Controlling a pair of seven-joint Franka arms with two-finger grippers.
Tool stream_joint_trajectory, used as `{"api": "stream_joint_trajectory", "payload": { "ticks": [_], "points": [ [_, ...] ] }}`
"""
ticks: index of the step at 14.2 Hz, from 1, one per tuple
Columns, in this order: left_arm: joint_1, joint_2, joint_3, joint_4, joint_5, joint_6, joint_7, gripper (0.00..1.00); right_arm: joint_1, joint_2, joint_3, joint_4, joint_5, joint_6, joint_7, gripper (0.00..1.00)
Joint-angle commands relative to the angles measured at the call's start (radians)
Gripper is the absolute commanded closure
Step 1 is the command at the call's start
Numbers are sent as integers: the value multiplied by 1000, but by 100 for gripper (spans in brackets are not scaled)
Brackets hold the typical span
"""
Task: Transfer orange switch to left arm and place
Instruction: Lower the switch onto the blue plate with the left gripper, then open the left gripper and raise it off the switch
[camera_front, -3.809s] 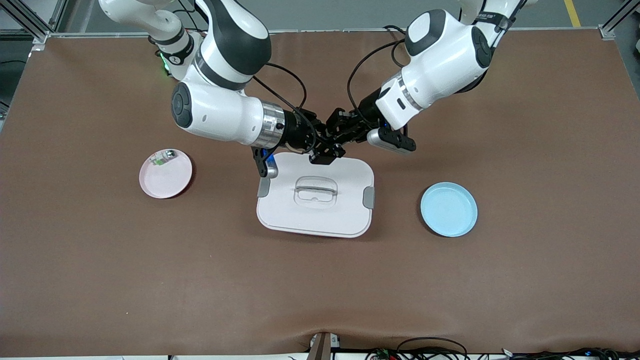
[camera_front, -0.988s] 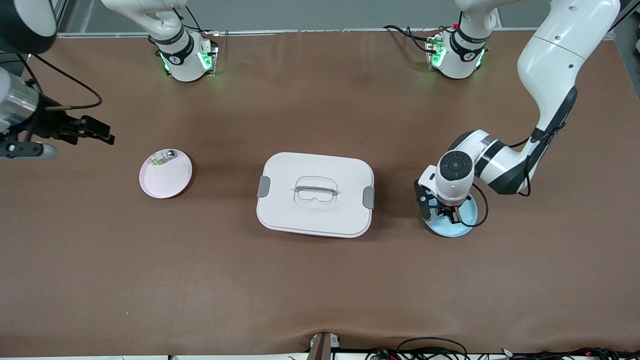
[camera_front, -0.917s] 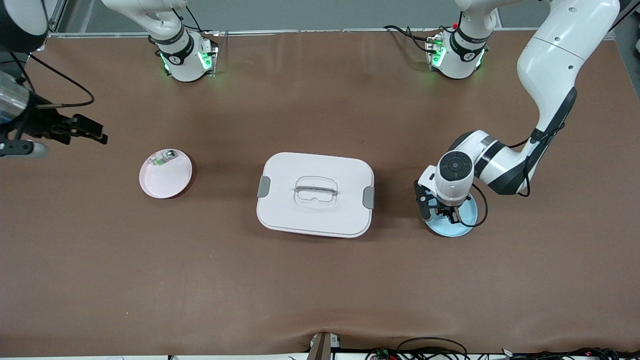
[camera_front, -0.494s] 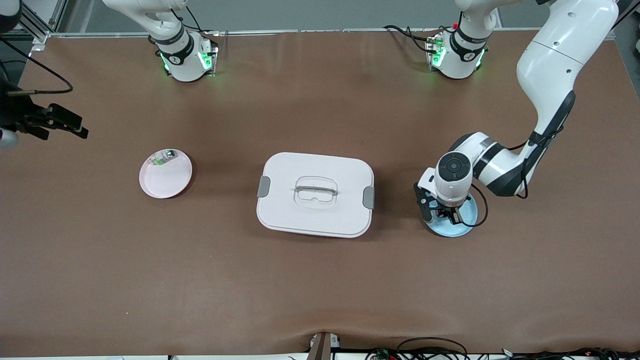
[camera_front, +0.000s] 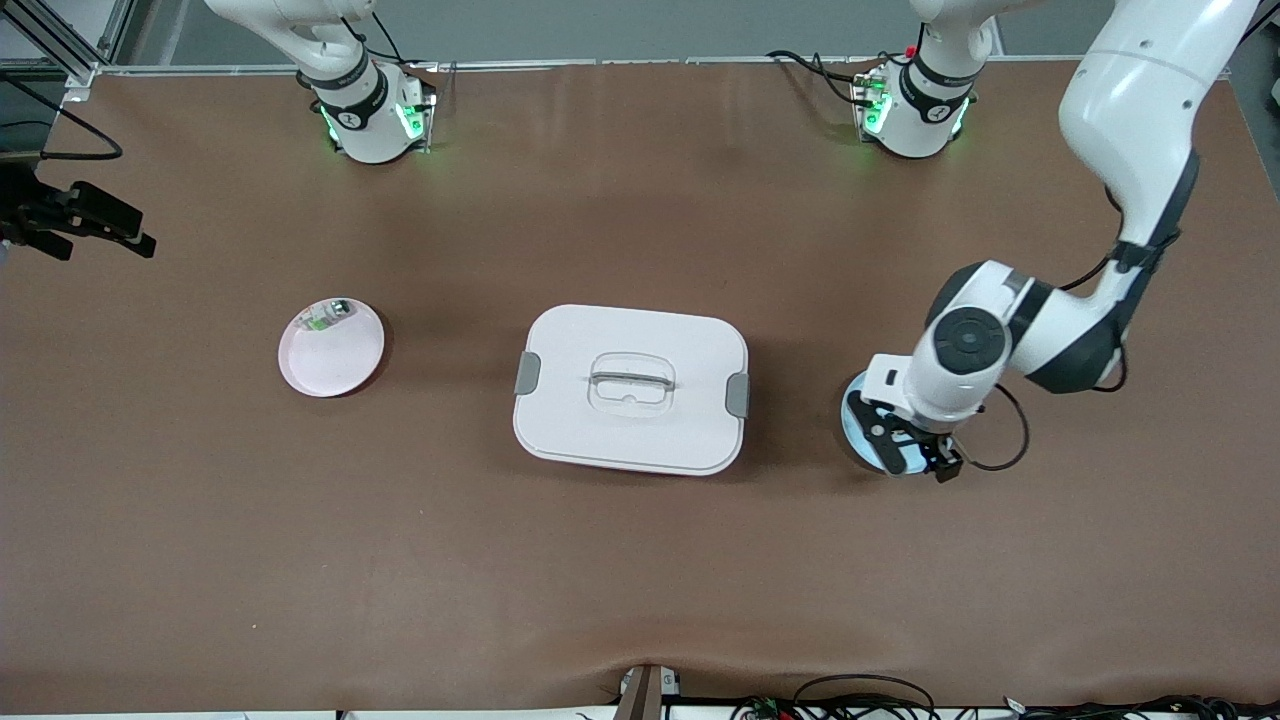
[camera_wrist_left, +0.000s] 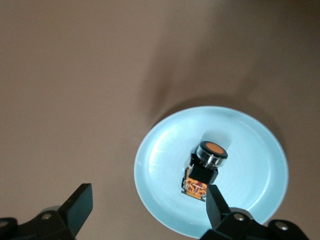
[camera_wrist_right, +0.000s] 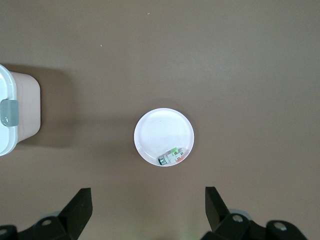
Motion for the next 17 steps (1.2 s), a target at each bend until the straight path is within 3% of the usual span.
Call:
{"api": "stream_joint_trajectory", "payload": {
  "ticks": [1, 3, 5, 7, 12, 17],
  "points": [
    [53, -28, -8, 72, -146, -74, -2, 0, -10, 4, 12, 65, -51, -23, 14, 0],
    [61, -26, -2, 179, -263, -206, -13, 0, -16, 23, 9, 112, -48, -57, 12, 0],
    [115, -43, -10, 218, -321, -262, -170, 0, -16, 27, 9, 128, -55, -60, 12, 0],
    [123, -80, -16, 224, -372, -314, -325, 0, -32, 31, 6, 134, -35, -59, 11, 0],
    [115, -224, -25, 218, -372, -447, -631, 0, -26, 34, 10, 132, -35, -57, 11, 0],
    [121, -309, -59, 221, -402, -472, -688, 0, -24, 28, 12, 91, -33, -46, 9, 0]
  ]
}}
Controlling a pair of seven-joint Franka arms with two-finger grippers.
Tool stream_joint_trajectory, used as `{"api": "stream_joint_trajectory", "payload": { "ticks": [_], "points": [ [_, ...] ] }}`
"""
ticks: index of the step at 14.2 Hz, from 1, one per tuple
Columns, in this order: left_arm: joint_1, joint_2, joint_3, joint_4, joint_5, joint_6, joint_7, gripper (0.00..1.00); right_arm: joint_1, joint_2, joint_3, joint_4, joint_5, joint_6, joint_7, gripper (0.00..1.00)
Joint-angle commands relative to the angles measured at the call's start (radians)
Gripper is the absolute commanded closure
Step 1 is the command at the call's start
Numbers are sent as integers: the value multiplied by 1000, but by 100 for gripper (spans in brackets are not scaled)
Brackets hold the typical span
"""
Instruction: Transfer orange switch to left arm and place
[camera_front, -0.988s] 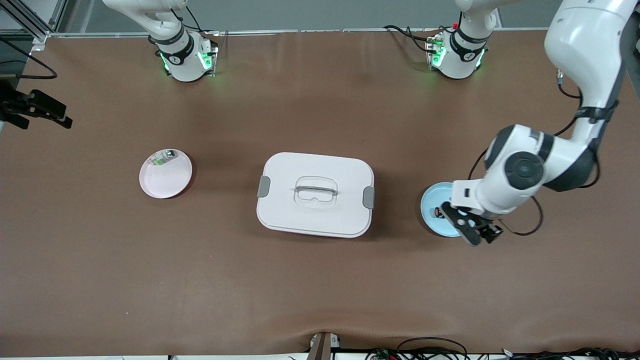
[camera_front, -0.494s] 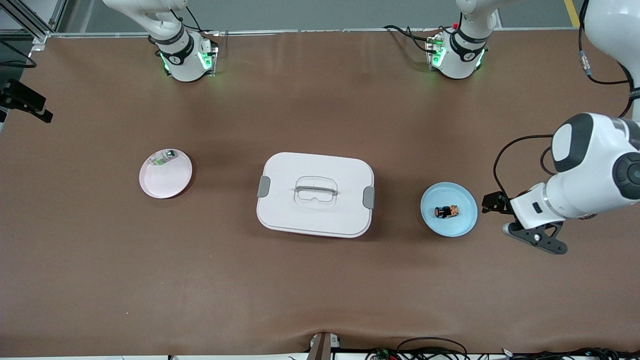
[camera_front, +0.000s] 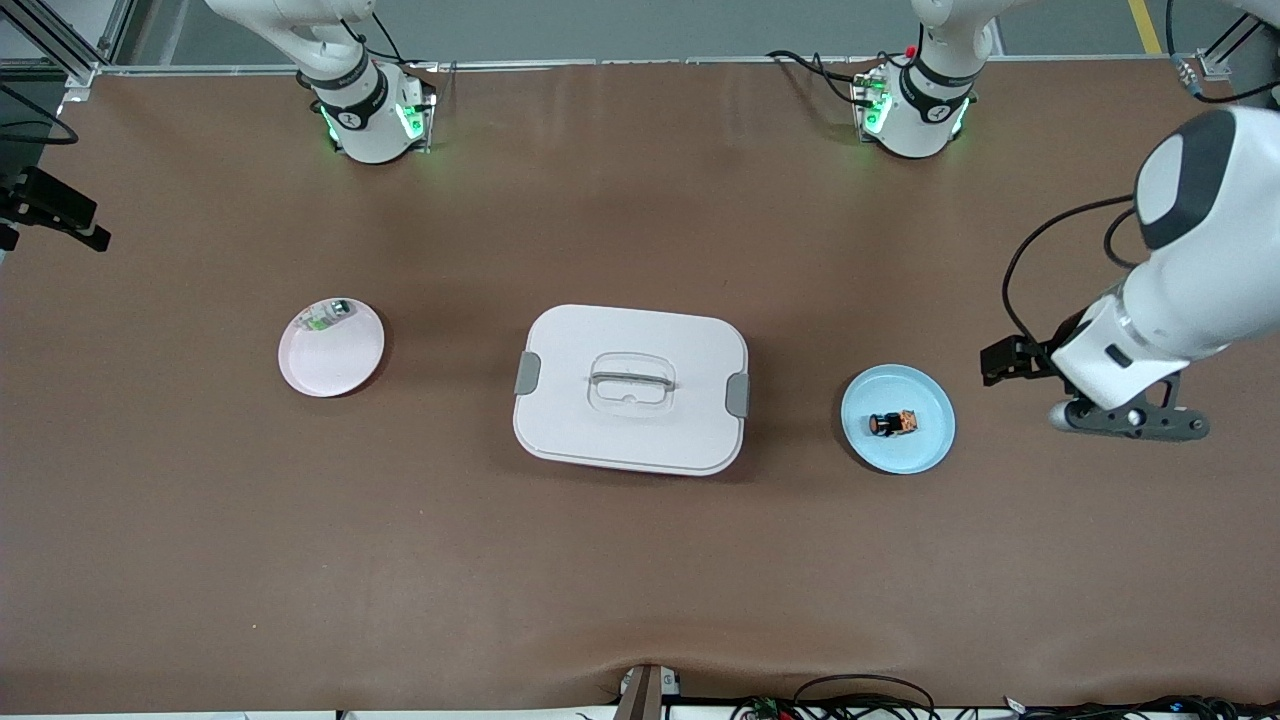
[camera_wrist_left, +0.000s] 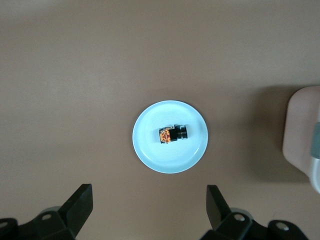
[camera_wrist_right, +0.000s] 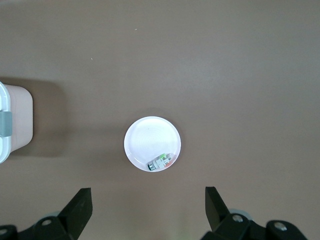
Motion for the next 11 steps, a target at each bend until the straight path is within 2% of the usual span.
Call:
{"api": "stream_joint_trajectory", "payload": {
  "ticks": [1, 3, 4, 7, 11],
  "points": [
    [-23, -45, 13, -17, -7, -23, -25, 0, -10, -6, 9, -37, 2, 9, 8, 0],
    [-139, -93, 186, -24, -25, -34, -7, 0, -9, -18, 9, -59, 0, 23, 8, 0],
    [-196, -111, 243, -26, -30, -48, -8, 0, -9, -19, 9, -59, 0, 23, 8, 0],
    [-314, -156, 350, -26, -54, -92, -8, 0, -9, -32, 8, -62, 0, 11, 6, 0],
    [-336, -237, 484, -60, -162, -111, 3, 0, -9, -88, 8, -140, 0, 51, 6, 0]
  ]
}}
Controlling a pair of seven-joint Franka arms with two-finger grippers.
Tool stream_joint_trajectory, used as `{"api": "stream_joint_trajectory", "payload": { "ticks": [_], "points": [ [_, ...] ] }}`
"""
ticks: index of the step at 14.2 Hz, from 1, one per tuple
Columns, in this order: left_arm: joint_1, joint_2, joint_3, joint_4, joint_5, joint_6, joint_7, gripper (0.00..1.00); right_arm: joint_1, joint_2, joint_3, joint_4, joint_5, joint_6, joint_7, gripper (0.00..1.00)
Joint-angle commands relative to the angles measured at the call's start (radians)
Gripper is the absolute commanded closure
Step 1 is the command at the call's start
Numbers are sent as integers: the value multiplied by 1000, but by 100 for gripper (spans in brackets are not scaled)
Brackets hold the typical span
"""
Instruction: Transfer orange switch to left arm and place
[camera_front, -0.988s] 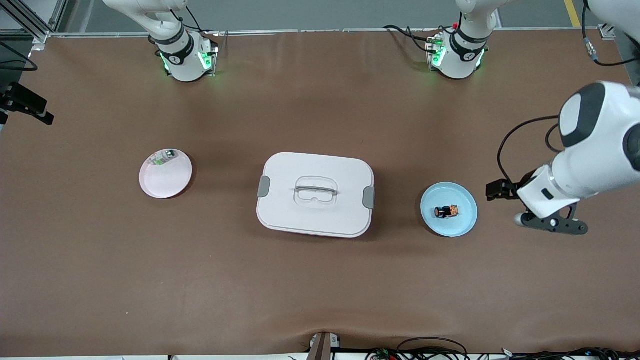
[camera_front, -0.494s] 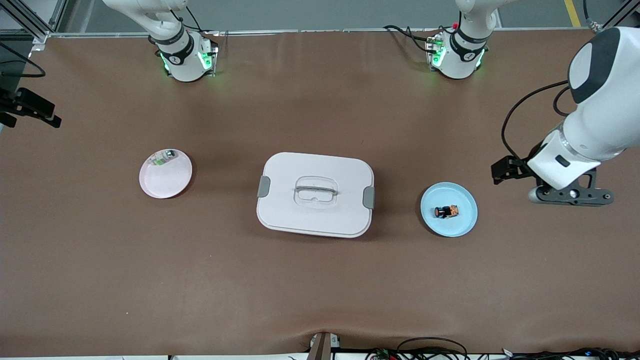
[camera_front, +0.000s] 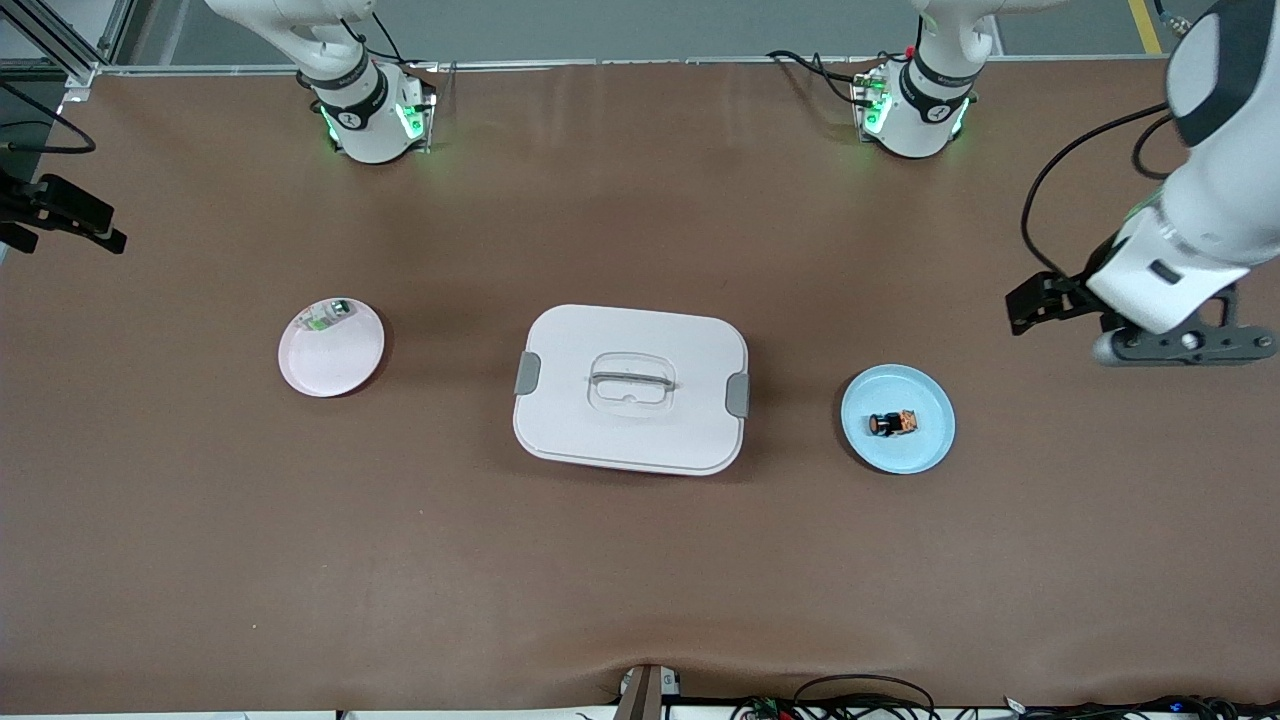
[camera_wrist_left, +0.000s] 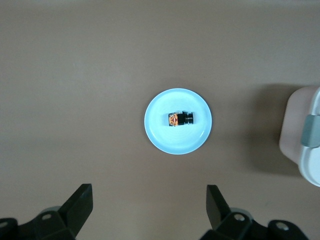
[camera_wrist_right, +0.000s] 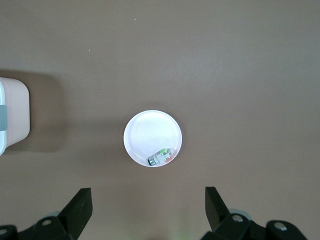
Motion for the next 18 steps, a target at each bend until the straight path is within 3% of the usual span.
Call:
{"api": "stream_joint_trajectory", "payload": {
  "ticks": [1, 4, 8, 14, 18],
  "points": [
    [-10, -92, 75, -67, -51, -4, 21, 0, -9, -73, 8, -88, 0, 41, 6, 0],
    [-51, -130, 126, -79, -53, -6, 19, 0, -9, -68, 8, -80, 0, 41, 6, 0],
    [-39, -175, 126, -67, -54, -76, 21, 0, -9, -68, 8, -76, -1, 41, 6, 0],
    [-25, -198, 111, -68, -53, -125, 21, 0, -7, -65, 9, -62, 0, 46, 6, 0],
    [-25, -199, 60, -73, -53, -147, 19, 0, -7, -65, 9, -60, 0, 49, 8, 0]
  ]
}}
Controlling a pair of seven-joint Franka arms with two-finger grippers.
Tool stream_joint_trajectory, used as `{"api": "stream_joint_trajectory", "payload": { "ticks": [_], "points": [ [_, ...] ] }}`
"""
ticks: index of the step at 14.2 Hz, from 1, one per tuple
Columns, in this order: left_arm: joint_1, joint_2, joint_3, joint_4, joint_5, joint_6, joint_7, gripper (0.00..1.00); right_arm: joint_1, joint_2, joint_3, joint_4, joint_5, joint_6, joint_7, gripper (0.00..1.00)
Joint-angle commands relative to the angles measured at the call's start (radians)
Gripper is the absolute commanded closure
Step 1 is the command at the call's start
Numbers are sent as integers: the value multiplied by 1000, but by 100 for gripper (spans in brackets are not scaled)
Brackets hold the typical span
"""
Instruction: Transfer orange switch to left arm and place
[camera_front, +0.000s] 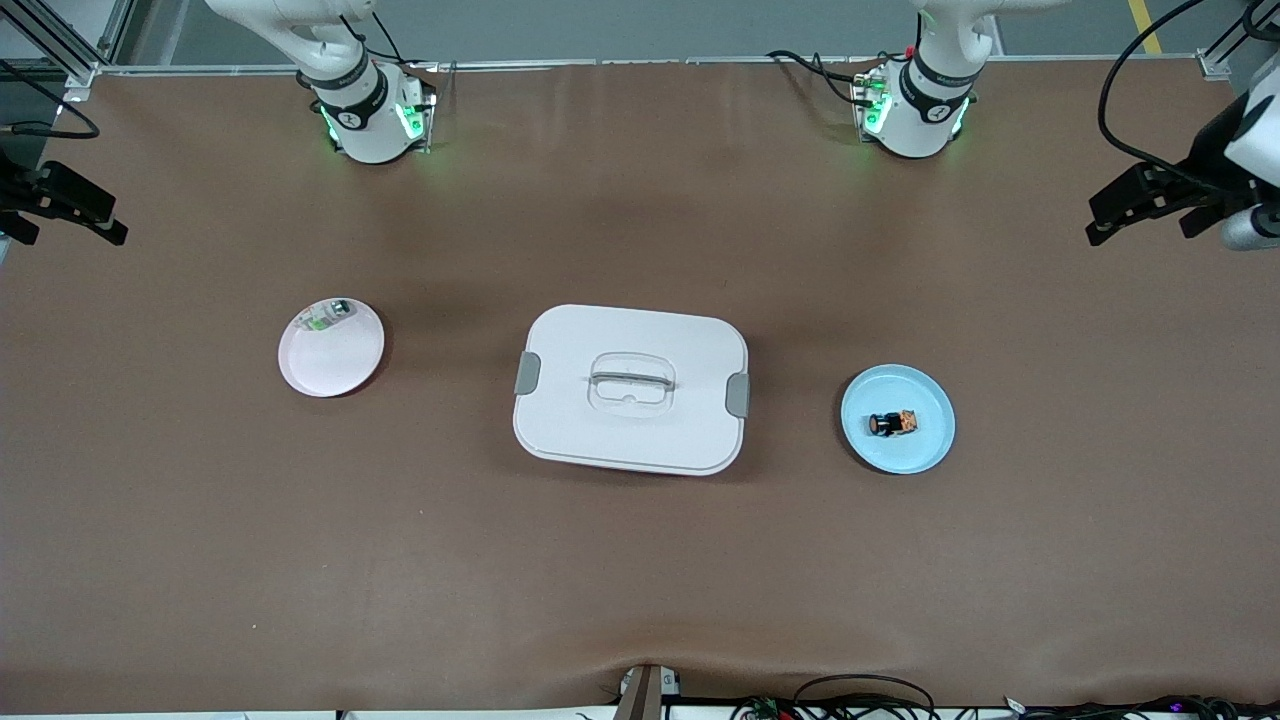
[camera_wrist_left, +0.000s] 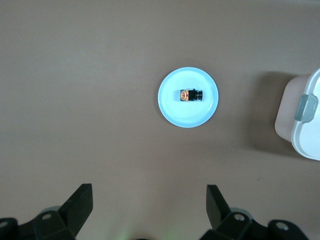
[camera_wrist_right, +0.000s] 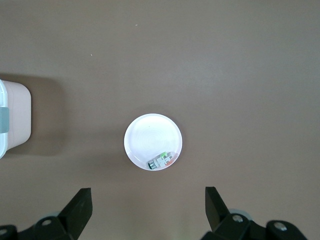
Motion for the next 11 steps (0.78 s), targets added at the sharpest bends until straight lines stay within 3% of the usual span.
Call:
{"api": "stream_joint_trajectory", "payload": {
  "ticks": [1, 11],
  "points": [
    [3, -21, -40, -19, -12, -11, 0, 0, -7, -16, 8, -4, 0, 4, 8, 0],
    [9, -4, -28, 11, -2, -13, 30, 0, -6, -13, 8, 0, -1, 4, 6, 0]
  ]
}}
